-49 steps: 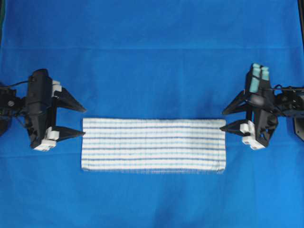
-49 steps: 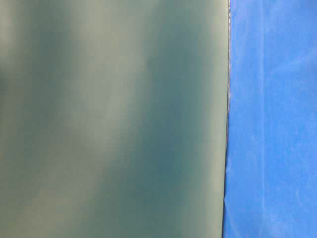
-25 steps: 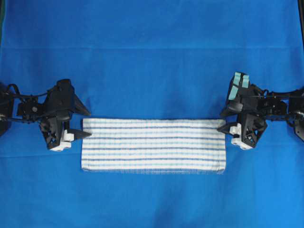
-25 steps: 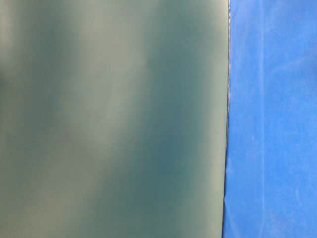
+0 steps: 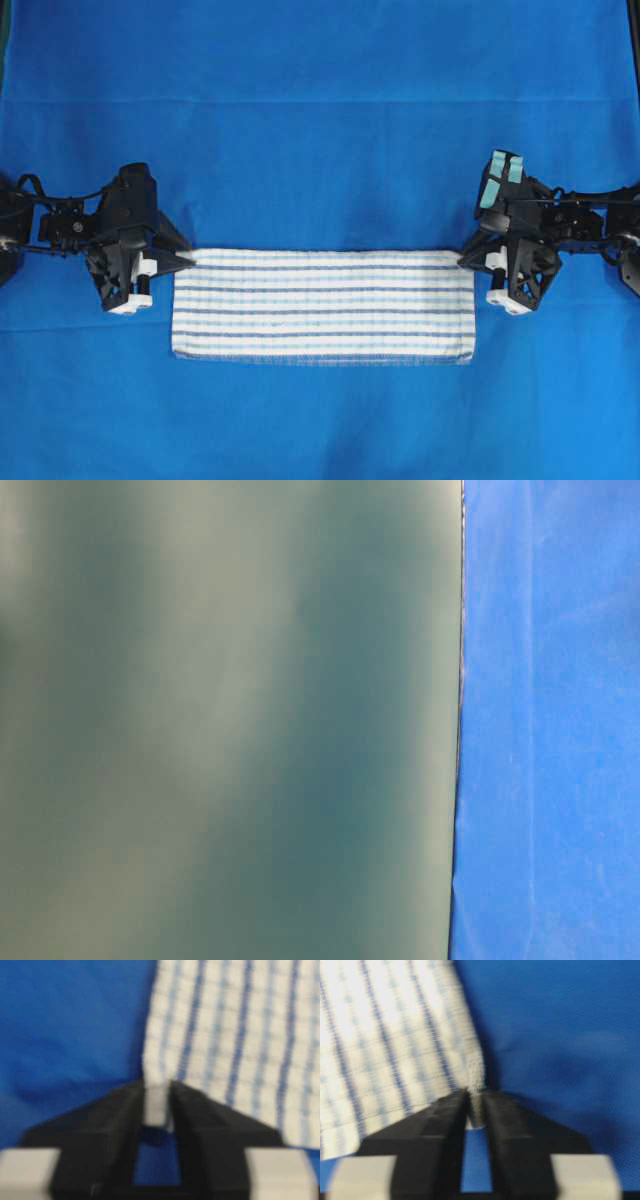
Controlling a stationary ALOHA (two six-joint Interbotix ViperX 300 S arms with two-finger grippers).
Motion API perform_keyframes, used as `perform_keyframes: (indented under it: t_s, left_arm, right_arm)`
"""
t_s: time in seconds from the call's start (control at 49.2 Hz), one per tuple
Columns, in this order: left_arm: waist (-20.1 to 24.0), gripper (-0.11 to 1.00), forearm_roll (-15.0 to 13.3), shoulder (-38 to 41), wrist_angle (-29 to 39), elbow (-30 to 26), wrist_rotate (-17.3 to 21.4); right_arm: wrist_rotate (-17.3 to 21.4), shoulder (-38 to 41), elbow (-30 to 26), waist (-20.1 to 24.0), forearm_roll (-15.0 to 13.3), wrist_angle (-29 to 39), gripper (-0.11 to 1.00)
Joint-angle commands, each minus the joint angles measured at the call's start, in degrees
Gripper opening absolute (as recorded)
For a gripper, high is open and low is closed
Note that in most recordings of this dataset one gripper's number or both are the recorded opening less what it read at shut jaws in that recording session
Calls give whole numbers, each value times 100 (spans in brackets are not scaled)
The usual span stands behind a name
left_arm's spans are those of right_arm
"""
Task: Fold the blue towel.
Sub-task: 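Grasp the folded towel's left and right ends with both grippers, then lift the towel and rotate it, right gripper up, left gripper down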
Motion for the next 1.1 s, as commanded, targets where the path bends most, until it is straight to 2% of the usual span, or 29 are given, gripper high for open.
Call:
perform_keyframes:
  t_s: [0.0, 0.041, 0.366, 0.752, 0.894, 1.077]
  left_arm:
    - [-53, 7, 9, -26, 62, -9, 18]
    - [-62, 4, 9, -26, 70, -9, 26]
    - [-62, 4, 9, -264, 141, -26, -9]
    - [-70, 4, 9, -2092, 1283, -352, -53]
    - [-167, 4, 9, -2654, 1327, -343, -53]
    - [-360, 4, 9, -2874, 1230, -308, -53]
  right_arm:
    - [-9, -18, -70, 0, 0, 18, 7]
    - [-9, -18, -70, 0, 0, 26, 7]
    - [44, -211, -79, 0, 9, 44, 7]
    - [44, -1758, -325, -18, 0, 861, 7]
    - [44, -2232, -352, -18, 0, 1028, 7]
    - [44, -2540, -352, -18, 0, 1072, 7]
